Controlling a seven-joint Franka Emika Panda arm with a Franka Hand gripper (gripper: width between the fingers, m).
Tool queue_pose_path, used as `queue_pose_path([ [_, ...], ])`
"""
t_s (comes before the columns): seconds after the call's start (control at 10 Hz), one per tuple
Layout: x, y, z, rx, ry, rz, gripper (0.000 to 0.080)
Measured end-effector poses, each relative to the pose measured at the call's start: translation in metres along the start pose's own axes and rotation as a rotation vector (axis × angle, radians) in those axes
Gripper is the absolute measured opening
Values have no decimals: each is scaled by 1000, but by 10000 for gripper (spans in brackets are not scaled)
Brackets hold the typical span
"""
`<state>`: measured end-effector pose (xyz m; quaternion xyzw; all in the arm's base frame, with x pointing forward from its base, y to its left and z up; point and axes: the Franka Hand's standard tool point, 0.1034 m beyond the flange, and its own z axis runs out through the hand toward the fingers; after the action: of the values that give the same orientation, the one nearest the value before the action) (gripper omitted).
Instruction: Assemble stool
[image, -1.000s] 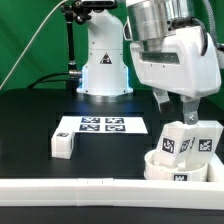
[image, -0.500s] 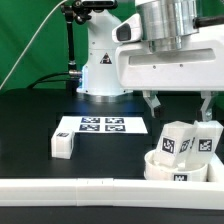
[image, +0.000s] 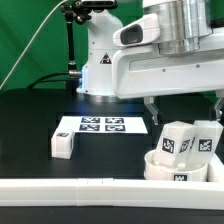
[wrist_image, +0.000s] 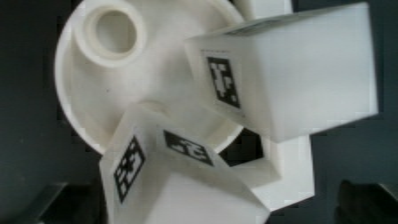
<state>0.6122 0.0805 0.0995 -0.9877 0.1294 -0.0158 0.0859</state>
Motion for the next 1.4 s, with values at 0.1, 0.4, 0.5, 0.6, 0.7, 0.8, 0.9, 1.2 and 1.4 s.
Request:
queue_pose_path([
  [0.1,0,0,0,0,0,-72,649],
  [0.4,2,2,3,-55,41,-421,649],
  [0.5,3,3,2,-67,40,-495,649],
  [0.6,5,5,2,-80,37,-576,649],
  [0.7,5,8,2,-83,34,-630,649],
  [0.8,6,12,3,-86,29,-705,649],
  [0.9,7,14,3,-87,26,-751,649],
  [1.2,6,19,5,-90,17,-841,649],
  [1.4,4,20,9,-91,10,-842,649],
])
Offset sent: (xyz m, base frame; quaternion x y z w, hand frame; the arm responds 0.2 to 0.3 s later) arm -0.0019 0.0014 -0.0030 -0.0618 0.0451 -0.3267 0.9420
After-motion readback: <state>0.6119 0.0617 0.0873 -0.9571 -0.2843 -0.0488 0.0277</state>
